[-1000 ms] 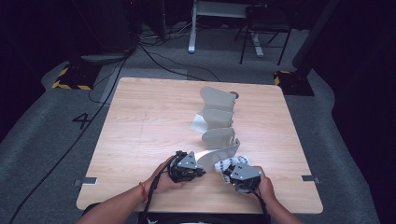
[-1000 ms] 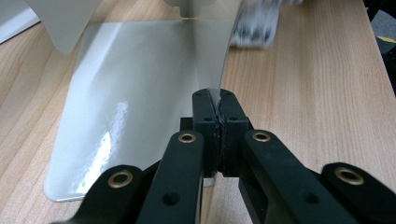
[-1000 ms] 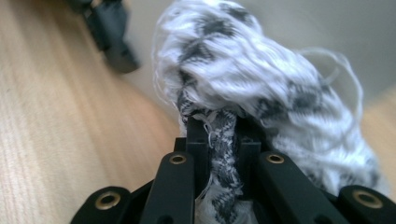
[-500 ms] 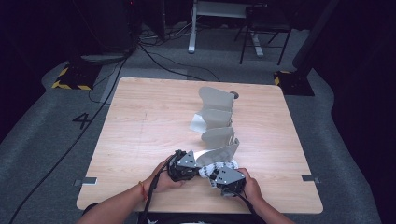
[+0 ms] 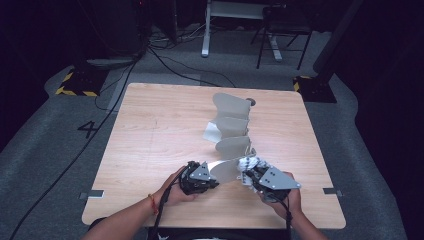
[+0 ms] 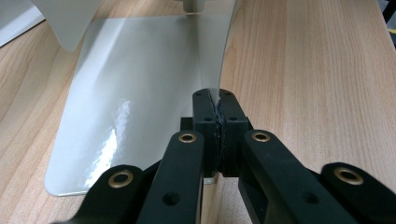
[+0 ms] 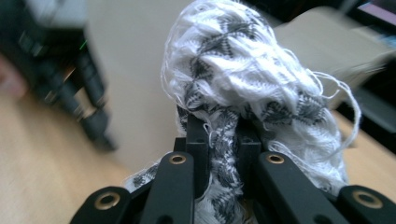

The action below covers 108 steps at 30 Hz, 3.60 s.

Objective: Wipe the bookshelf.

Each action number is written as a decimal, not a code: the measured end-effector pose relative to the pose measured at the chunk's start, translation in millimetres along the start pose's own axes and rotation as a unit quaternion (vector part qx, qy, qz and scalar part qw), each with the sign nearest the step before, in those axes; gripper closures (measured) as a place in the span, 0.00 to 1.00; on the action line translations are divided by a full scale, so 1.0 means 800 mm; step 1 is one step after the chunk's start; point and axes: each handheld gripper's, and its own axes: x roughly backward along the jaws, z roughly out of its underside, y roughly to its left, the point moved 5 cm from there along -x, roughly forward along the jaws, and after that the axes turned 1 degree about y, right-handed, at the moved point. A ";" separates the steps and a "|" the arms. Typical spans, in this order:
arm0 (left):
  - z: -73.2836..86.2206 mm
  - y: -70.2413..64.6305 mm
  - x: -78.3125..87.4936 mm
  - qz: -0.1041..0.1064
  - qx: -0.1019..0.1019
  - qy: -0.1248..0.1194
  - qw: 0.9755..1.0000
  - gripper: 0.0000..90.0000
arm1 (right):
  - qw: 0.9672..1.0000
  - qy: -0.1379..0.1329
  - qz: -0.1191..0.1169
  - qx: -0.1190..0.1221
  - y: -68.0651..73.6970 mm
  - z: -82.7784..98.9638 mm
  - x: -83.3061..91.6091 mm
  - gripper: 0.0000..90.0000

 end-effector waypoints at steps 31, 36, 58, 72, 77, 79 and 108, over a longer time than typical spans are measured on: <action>-0.001 -0.008 -0.002 0.006 0.006 0.004 1.000 0.98 | 0.989 0.122 -0.083 0.031 0.048 0.079 -0.052 0.90; 0.000 -0.008 -0.002 0.007 0.009 0.007 1.000 0.98 | 0.990 0.115 -0.073 -0.028 0.017 0.086 -0.038 0.90; 0.000 -0.007 -0.003 0.010 0.009 0.009 1.000 0.98 | 0.998 -0.011 -0.056 0.023 0.038 -0.014 -0.017 0.90; 0.000 -0.007 -0.003 0.008 0.006 0.013 1.000 0.98 | 0.988 0.093 -0.118 0.042 0.082 0.057 -0.067 0.90; 0.001 -0.007 -0.002 0.010 0.005 0.015 1.000 0.98 | 0.987 0.111 -0.114 0.037 0.072 0.071 -0.066 0.90; 0.001 -0.007 -0.002 0.009 0.004 0.015 1.000 0.98 | 0.987 0.118 -0.105 0.038 0.061 0.075 -0.062 0.90; 0.000 -0.010 -0.004 0.019 0.004 0.019 1.000 0.97 | 0.998 -0.033 0.040 -0.024 -0.023 -0.007 0.030 0.90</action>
